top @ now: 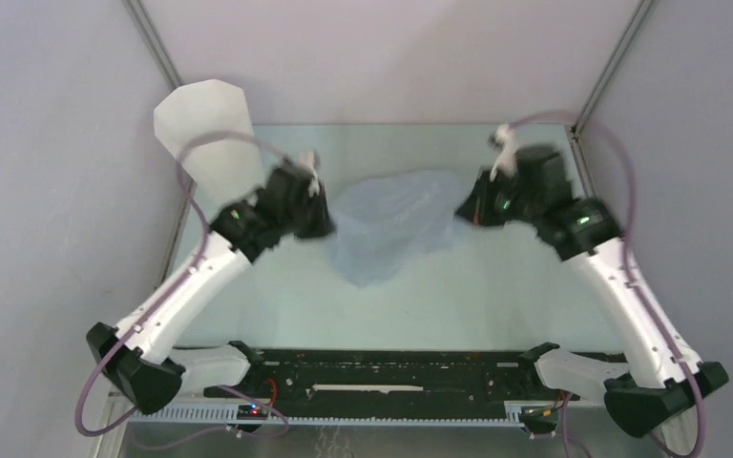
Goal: Put the trash bags into the trash bin
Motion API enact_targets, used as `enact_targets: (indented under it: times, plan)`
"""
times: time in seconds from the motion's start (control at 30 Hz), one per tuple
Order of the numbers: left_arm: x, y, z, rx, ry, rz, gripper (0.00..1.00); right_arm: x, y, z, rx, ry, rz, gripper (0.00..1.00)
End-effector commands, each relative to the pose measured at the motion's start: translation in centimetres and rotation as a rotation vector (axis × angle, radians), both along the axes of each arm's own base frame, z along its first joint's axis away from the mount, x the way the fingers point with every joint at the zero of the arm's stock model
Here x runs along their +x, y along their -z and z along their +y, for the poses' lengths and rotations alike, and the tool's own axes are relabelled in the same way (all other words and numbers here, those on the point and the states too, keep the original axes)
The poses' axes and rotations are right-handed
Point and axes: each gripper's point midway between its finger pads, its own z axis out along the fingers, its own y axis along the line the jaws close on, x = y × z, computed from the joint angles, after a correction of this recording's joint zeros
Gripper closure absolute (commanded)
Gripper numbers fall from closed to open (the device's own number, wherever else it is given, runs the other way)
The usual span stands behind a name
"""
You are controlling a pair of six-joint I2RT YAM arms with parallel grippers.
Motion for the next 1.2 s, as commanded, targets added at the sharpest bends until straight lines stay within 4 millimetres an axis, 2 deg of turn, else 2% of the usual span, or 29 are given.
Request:
enact_targets:
  times: [0.0,0.07,0.13,0.17,0.2,0.23,0.27,0.3,0.33,0.37,0.43,0.47,0.5,0.53,0.57,0.6,0.63,0.67,0.7,0.77,0.83,0.87,0.9,0.97,1.03,1.07,1.13,1.17]
  plan:
    - [7.0,-25.4,-1.0,-0.204,-0.009,-0.539,1.00,4.2,-18.5,-0.2,0.119,0.039,-0.404,1.00]
    - [7.5,-32.6,-0.7,-0.253,-0.018,-0.659,1.00,4.8,-24.4,-0.4,0.133,0.045,-0.502,1.00]
    - [5.5,-40.0,-0.1,-0.366,-0.004,-0.826,1.00,3.4,-30.0,-1.2,0.174,0.055,-0.628,1.00]
    - [4.3,-42.5,0.3,-0.411,0.008,-0.900,1.00,2.2,-32.3,-1.5,0.203,0.050,-0.692,1.00]
    - [3.0,-44.0,0.7,-0.428,0.022,-0.961,1.00,1.3,-33.8,-1.7,0.229,0.047,-0.743,1.00]
    - [2.6,-44.1,1.0,-0.410,0.012,-0.998,1.00,0.5,-34.3,-1.8,0.248,0.040,-0.774,1.00]
    - [2.5,-42.6,1.0,-0.388,0.013,-1.003,1.00,0.0,-34.2,-1.7,0.267,0.028,-0.805,1.00]
    - [2.9,-40.3,1.1,-0.378,-0.012,-0.989,1.00,0.4,-32.1,-1.3,0.266,0.020,-0.789,1.00]
    - [3.9,-36.2,1.3,-0.345,-0.056,-0.927,1.00,1.0,-29.5,-1.1,0.263,0.029,-0.769,1.00]
    - [4.5,-32.1,1.7,-0.315,-0.098,-0.859,1.00,1.9,-26.1,-1.0,0.246,0.046,-0.718,1.00]
    - [5.6,-20.6,1.9,-0.211,-0.138,-0.631,1.00,3.2,-17.4,-0.9,0.204,0.082,-0.548,1.00]
    - [5.3,-14.6,2.2,-0.163,-0.158,-0.492,1.00,3.3,-12.2,-0.7,0.188,0.089,-0.413,1.00]
    - [4.3,-8.7,2.3,-0.120,-0.154,-0.354,1.00,2.7,-5.8,-0.2,0.173,0.084,-0.235,1.00]
    - [2.9,-4.2,2.2,-0.095,-0.133,-0.243,1.00,1.5,-2.0,0.7,0.179,0.041,-0.120,1.00]
    - [1.2,-0.3,2.2,-0.080,-0.128,-0.150,1.00,-0.1,1.4,1.4,0.178,0.000,-0.003,1.00]
    - [-0.3,2.3,2.3,-0.083,-0.136,-0.089,1.00,-1.5,4.0,1.8,0.158,-0.017,0.082,1.00]
    - [-1.5,3.8,2.1,-0.119,-0.136,-0.059,1.00,-2.5,5.4,2.0,0.132,-0.029,0.117,1.00]
    - [-2.5,4.8,1.8,-0.173,-0.131,-0.049,1.00,-3.0,5.6,1.8,0.112,-0.026,0.103,1.00]
    - [-2.7,4.4,1.7,-0.211,-0.145,-0.060,1.00,-3.1,5.0,1.9,0.114,-0.033,0.070,1.00]
    - [-1.8,1.6,1.4,-0.270,-0.148,-0.146,1.00,-2.2,2.2,1.5,0.139,-0.009,-0.027,1.00]
    - [0.1,-2.9,1.3,-0.286,-0.143,-0.242,1.00,-0.1,-1.6,0.7,0.173,0.032,-0.122,1.00]
    - [1.3,-5.5,1.2,-0.291,-0.139,-0.286,1.00,1.0,-4.4,0.5,0.189,0.037,-0.183,1.00]
    - [2.6,-8.0,1.0,-0.290,-0.127,-0.316,1.00,2.1,-6.4,0.3,0.195,0.043,-0.217,1.00]
    - [5.1,-13.4,0.2,-0.292,-0.086,-0.380,1.00,3.8,-10.1,0.2,0.188,0.039,-0.267,1.00]
    - [6.9,-20.4,-0.7,-0.308,-0.038,-0.476,1.00,5.5,-14.5,0.1,0.177,0.042,-0.326,1.00]
    - [7.4,-23.9,-1.1,-0.323,-0.013,-0.523,1.00,5.6,-17.3,0.1,0.185,0.039,-0.374,1.00]
    - [6.6,-31.8,-1.7,-0.400,0.043,-0.667,1.00,4.7,-23.3,-0.3,0.218,0.031,-0.495,1.00]
    - [5.6,-35.5,-1.7,-0.432,0.062,-0.759,1.00,3.6,-26.3,-0.6,0.242,0.028,-0.571,1.00]
